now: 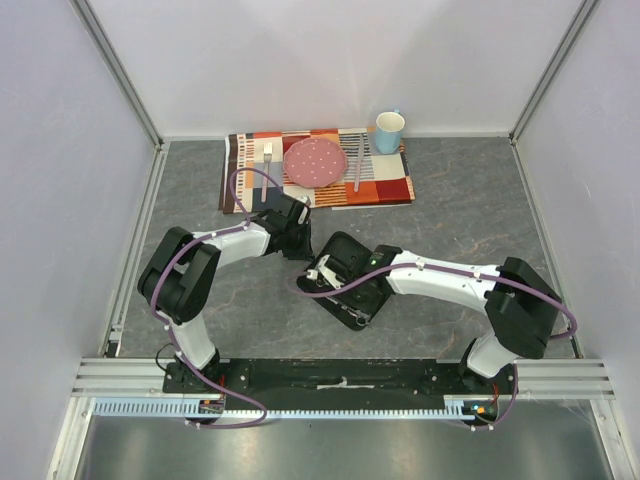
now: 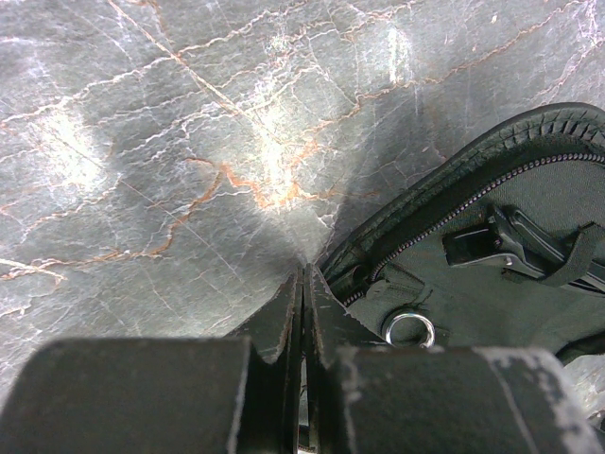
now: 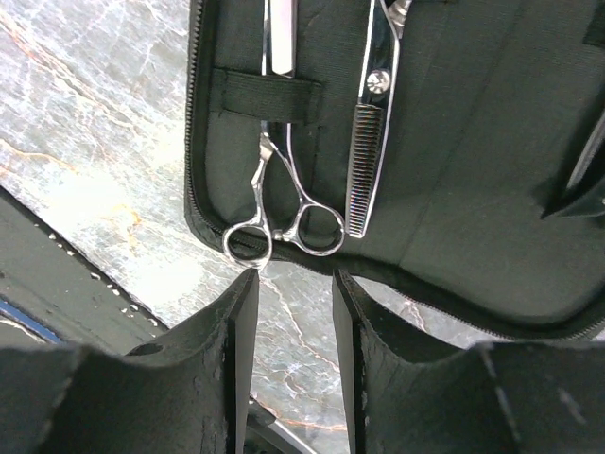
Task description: Sort the hair-cutting tools
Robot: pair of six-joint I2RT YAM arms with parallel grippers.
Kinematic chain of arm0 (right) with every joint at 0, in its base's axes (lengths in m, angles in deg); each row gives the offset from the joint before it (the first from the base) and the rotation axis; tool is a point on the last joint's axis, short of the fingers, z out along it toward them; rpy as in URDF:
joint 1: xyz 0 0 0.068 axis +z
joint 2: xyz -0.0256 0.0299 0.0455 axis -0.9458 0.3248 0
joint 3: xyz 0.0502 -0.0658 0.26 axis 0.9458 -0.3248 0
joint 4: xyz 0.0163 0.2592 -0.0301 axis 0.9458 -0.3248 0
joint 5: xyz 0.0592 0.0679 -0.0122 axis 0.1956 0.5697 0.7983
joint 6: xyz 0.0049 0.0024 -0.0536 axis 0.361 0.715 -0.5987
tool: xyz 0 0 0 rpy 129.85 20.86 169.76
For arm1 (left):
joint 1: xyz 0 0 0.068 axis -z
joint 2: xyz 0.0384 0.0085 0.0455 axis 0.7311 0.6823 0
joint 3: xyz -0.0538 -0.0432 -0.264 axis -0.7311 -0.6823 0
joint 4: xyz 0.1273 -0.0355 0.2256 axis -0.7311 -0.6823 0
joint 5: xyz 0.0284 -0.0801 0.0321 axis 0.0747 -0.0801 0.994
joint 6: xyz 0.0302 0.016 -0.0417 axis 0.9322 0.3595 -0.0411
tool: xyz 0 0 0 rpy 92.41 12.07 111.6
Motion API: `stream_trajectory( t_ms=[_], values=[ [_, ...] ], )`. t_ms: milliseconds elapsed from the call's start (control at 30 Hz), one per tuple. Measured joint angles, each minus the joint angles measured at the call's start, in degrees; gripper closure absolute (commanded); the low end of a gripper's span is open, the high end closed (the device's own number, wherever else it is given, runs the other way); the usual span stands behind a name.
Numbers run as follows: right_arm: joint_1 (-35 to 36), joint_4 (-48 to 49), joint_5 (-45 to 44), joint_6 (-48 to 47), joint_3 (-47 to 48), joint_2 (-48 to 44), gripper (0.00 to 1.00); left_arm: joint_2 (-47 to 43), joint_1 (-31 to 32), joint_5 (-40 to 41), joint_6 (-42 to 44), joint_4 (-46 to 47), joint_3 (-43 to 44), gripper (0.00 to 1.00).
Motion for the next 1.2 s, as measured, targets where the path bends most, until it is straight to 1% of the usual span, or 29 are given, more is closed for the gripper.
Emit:
stream_trajectory(
  t_ms=[67,200,400,767,1200],
  values=[
    [0.11,0.0,0.68,-0.02,-0.13,0.22,0.56,0.0,0.0,-0.02,0.0,0.0,0.0,0.94],
    [0.72,0.35,1.55,-0.04,-0.13,0.79,0.52,0.02,0.0,-0.04,0.04,0.0,0.0,0.95],
    [1.07,0.94,2.38,-0.17,-0.13,2.12,0.53,0.02,0.0,-0.07,0.07,0.0,0.0,0.94],
    [1.07,1.81,2.27,-1.07,-0.13,4.61,0.61,0.04,0.0,-0.07,0.09,0.0,0.0,0.94],
    [0.37,2.95,2.08,-1.38,-0.39,5.27,0.62,0.13,0.0,-0.13,0.09,0.07,0.0,0.95]
  ],
)
